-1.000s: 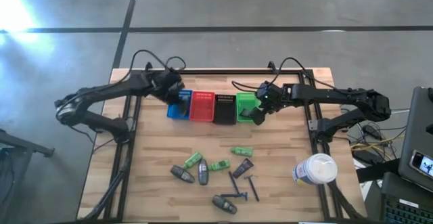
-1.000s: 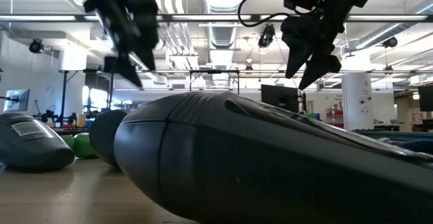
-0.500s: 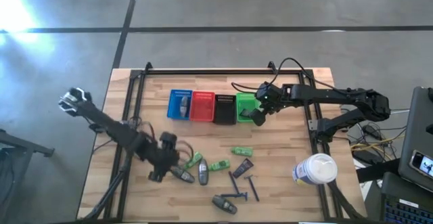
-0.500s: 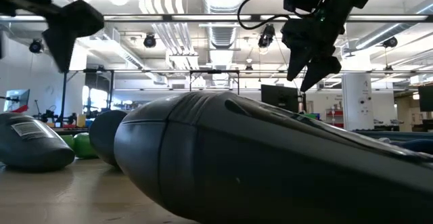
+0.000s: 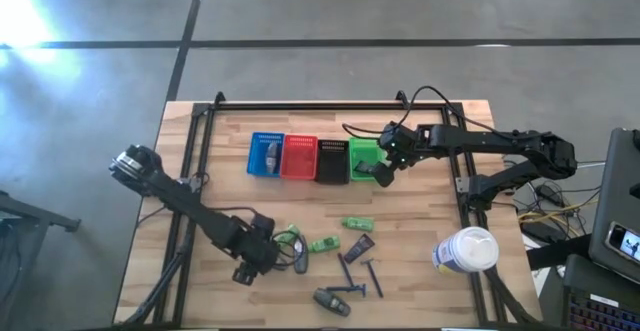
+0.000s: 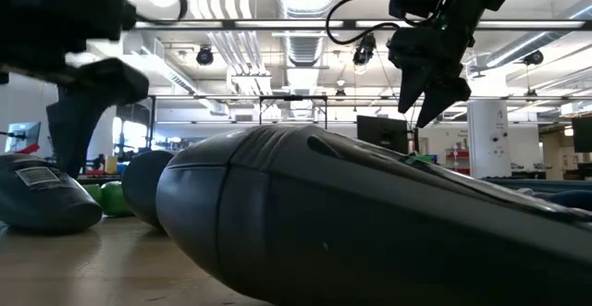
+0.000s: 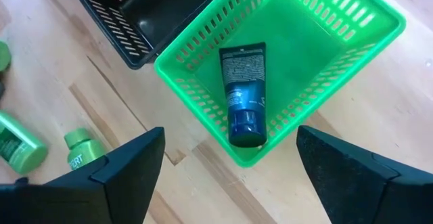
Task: Pick & Place Travel size toiletries
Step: Put the deodorant into the blue basket
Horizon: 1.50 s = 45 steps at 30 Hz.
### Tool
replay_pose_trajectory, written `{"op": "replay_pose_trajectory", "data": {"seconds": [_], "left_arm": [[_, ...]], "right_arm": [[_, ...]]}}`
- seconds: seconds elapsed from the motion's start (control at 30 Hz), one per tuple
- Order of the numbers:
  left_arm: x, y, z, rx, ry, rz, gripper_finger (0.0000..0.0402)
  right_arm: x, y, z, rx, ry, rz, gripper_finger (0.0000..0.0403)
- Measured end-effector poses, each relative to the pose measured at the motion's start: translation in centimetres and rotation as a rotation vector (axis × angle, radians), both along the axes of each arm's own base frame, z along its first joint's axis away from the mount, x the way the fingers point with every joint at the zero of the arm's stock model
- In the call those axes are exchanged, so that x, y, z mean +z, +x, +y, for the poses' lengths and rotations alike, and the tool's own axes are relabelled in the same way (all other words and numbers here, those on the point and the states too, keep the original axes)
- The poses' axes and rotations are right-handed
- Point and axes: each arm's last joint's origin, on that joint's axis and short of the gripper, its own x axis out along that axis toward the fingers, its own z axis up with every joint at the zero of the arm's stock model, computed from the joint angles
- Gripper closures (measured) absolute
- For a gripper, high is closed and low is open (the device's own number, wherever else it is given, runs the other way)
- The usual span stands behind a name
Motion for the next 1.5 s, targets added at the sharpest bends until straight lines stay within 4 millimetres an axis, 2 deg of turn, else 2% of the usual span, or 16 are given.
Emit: {"op": "replay_pose_trajectory", "data": {"seconds": [0.23,0.47,0.6,0.77,0.83,0.9,1.0,1.07,1.23,1.5], "left_arm": [[-1.9,0.7,-0.6,-0.005,-0.029,0.053,0.0099],[-2.2,1.2,-0.7,0.053,-0.058,0.064,0.0193],[-0.9,0.9,-0.4,0.149,-0.089,0.098,0.0193],[2.5,-0.8,0.8,0.411,-0.131,0.091,0.0193],[4.2,-1.7,2.0,0.645,-0.143,0.028,0.0193],[5.6,-2.7,4.1,0.981,-0.130,-0.059,0.0193],[6.7,-4.7,8.1,1.502,-0.142,-0.187,0.0193],[7.0,-5.6,10.3,1.693,-0.191,-0.248,0.0193],[6.1,-5.6,15.3,1.801,-0.218,-0.362,0.0192],[4.5,-5.3,22.3,1.825,-0.154,-0.358,0.0192]], "right_arm": [[0.0,0.0,0.0,0.014,-0.008,0.002,0.0078],[0.0,0.0,0.0,0.015,-0.008,0.002,0.0105],[0.0,0.0,0.0,0.017,-0.009,0.001,0.0117],[0.0,0.0,0.0,0.021,-0.011,0.002,0.0128],[0.0,0.0,0.0,0.021,-0.012,0.000,0.0131],[0.0,0.1,0.0,0.021,-0.013,-0.004,0.0135],[0.1,0.2,-0.1,0.019,-0.017,-0.018,0.0138],[0.2,0.3,-0.1,0.019,-0.022,-0.034,0.0137],[0.4,0.6,-0.2,0.017,-0.031,-0.069,0.0126],[0.3,0.6,-0.2,-0.007,-0.016,-0.068,0.0109]]}}
